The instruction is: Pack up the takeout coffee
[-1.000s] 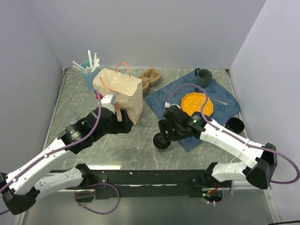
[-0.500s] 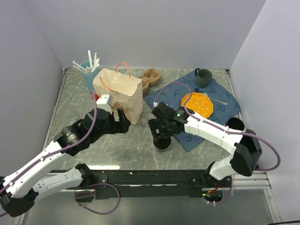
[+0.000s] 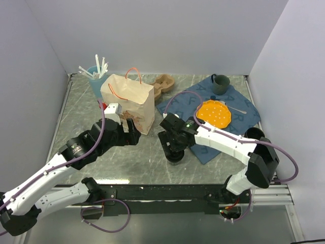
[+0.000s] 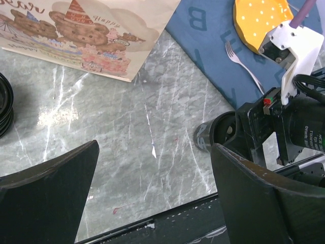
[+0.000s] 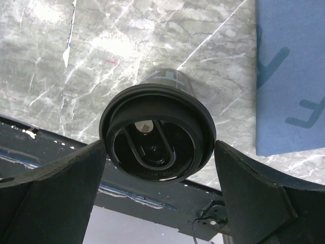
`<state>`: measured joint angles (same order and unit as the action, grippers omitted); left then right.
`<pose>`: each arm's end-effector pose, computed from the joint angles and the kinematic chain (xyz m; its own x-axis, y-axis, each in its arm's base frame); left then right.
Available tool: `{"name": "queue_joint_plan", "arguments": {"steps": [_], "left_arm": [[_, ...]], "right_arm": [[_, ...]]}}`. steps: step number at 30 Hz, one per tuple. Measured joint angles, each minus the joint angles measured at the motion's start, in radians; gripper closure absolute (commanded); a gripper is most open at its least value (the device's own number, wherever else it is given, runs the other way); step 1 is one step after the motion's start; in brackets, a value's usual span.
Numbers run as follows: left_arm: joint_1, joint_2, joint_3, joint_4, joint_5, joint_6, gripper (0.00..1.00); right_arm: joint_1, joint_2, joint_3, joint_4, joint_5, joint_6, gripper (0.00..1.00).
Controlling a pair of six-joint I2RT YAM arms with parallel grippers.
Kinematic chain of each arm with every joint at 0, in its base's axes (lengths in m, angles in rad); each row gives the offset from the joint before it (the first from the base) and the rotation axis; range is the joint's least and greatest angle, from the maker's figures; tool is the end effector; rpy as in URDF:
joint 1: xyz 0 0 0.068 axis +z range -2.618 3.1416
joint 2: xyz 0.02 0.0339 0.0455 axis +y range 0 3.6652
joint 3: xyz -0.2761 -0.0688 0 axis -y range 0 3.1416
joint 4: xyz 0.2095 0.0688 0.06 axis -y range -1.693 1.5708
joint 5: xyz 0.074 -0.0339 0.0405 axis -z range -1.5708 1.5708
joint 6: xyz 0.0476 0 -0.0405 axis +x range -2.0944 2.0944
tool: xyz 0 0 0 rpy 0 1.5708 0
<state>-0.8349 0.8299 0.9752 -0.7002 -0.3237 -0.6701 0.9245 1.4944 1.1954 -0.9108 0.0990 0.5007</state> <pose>0.1008 -0.0888 0.3442 -0.6009 -0.2136 -0.7702 0.1889 0.8984 -0.3965 0.1601 0.2045 0.2709 -0.8655 -0.3541 -0.3542 -0.4080 0.9087 0.0884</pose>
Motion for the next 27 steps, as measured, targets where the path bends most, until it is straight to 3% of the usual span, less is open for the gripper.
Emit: {"name": "queue_joint_plan", "arguments": {"steps": [6, 14, 27], "left_arm": [[0.000, -0.013, -0.007, -0.003, -0.005, 0.000, 0.02], [0.000, -0.024, -0.007, -0.003, -0.013, -0.003, 0.02], [0.000, -0.028, -0.007, 0.001, -0.014, 0.002, 0.02]], "right_arm": [[0.009, 0.038, 0.028, -0.024, 0.022, 0.008, 0.11], [0.012, 0.045, 0.041, -0.055, 0.043, 0.036, 0.28], [0.011, -0.059, 0.014, -0.123, 0.076, 0.106, 0.31]]}}
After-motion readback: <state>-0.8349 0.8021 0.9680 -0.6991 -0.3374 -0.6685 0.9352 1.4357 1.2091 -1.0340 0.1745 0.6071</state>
